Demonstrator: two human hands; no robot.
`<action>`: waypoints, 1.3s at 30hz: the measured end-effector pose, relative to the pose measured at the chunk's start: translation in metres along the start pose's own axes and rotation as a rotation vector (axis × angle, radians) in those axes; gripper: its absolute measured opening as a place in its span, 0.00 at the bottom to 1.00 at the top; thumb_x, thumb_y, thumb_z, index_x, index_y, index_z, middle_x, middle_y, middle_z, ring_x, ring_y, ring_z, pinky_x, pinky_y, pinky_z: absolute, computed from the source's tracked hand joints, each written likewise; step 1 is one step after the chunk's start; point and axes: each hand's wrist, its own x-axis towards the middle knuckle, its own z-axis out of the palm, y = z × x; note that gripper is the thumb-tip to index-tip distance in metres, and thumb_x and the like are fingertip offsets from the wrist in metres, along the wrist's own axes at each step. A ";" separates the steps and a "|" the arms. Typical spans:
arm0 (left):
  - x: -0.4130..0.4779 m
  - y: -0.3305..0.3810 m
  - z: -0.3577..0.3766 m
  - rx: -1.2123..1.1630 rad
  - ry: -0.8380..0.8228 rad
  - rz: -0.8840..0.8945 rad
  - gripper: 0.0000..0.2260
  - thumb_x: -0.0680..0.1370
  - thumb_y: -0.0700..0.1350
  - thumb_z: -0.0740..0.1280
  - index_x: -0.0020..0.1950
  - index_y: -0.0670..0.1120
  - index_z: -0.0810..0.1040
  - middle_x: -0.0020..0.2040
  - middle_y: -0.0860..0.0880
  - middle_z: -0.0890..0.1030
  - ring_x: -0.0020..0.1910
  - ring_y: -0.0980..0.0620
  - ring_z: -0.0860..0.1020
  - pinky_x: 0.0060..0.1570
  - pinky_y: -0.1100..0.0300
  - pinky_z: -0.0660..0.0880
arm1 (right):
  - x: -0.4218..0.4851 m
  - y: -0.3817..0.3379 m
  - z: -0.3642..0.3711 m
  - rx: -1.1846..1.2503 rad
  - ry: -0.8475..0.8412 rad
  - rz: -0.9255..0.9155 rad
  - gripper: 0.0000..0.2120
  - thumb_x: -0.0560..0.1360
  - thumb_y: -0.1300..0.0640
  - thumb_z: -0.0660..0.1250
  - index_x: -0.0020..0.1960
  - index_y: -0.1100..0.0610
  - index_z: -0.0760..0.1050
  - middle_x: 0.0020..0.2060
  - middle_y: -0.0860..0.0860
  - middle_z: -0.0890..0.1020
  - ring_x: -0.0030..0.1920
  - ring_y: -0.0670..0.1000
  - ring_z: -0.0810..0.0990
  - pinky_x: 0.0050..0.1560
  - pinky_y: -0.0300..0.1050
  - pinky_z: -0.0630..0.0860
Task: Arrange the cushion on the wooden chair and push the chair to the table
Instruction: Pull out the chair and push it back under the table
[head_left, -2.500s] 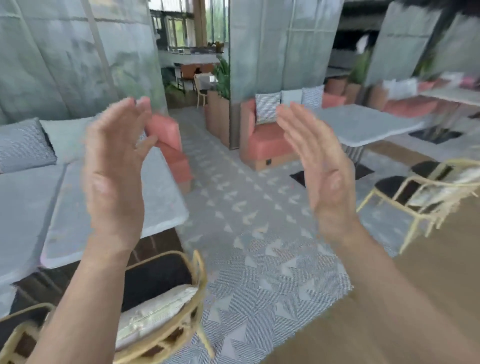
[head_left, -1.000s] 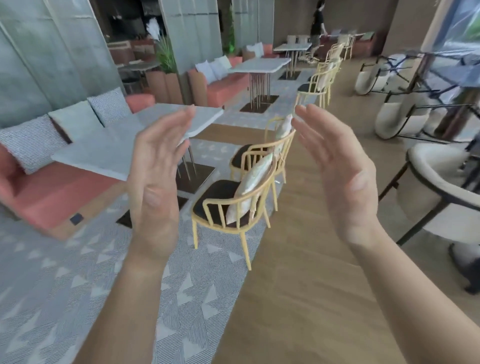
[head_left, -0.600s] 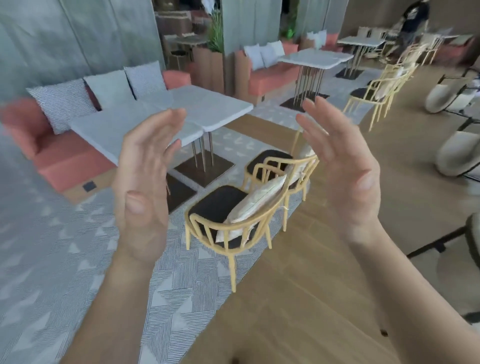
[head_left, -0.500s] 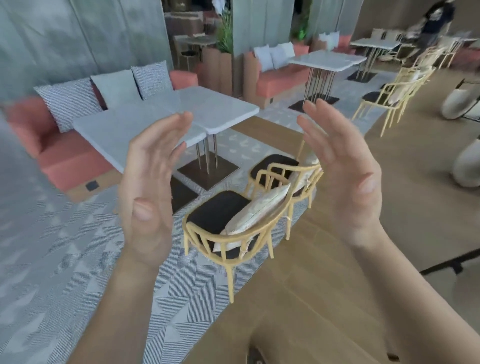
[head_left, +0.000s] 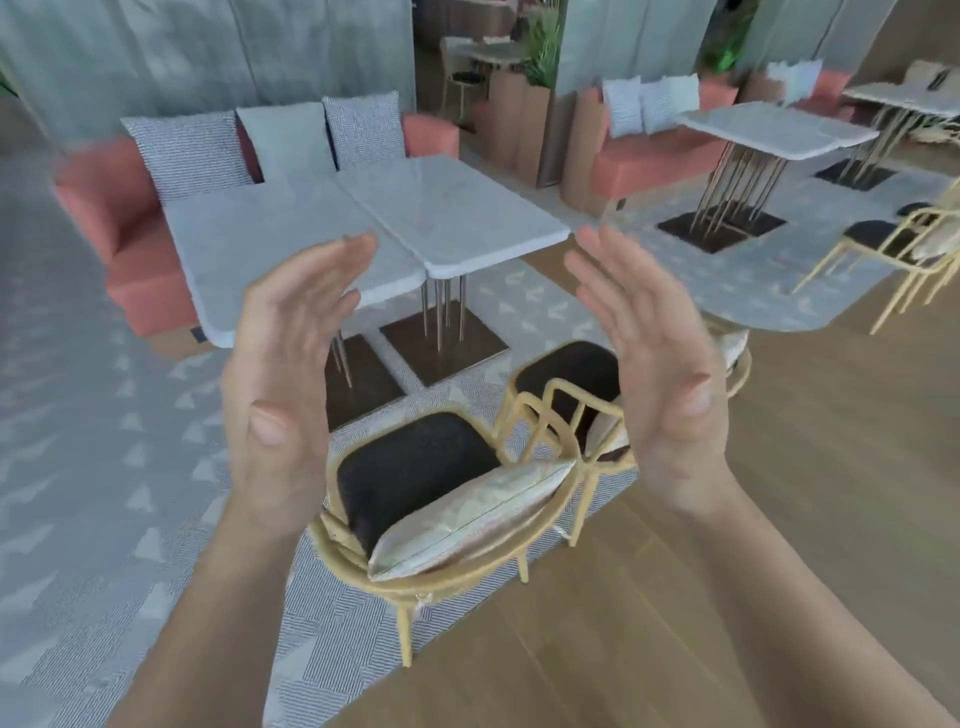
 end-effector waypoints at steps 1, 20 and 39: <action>-0.002 -0.013 0.007 0.043 0.022 -0.019 0.39 0.77 0.77 0.59 0.75 0.49 0.71 0.76 0.46 0.75 0.79 0.37 0.69 0.77 0.38 0.65 | 0.002 0.017 -0.010 0.020 -0.022 0.007 0.47 0.78 0.27 0.57 0.79 0.64 0.58 0.78 0.63 0.66 0.79 0.63 0.67 0.78 0.57 0.64; -0.237 -0.281 0.095 1.163 -0.836 -1.167 0.25 0.75 0.66 0.72 0.71 0.61 0.77 0.65 0.55 0.84 0.63 0.49 0.83 0.64 0.51 0.76 | -0.175 0.357 -0.044 -0.741 -1.400 0.429 0.33 0.75 0.27 0.62 0.67 0.51 0.76 0.59 0.46 0.83 0.58 0.52 0.83 0.55 0.50 0.79; -0.151 -0.409 0.001 1.383 -0.889 -1.056 0.14 0.81 0.54 0.64 0.64 0.59 0.83 0.50 0.55 0.88 0.52 0.49 0.86 0.54 0.53 0.77 | -0.070 0.492 0.025 -1.056 -1.494 0.073 0.14 0.76 0.58 0.62 0.55 0.51 0.84 0.40 0.51 0.88 0.39 0.56 0.87 0.37 0.47 0.69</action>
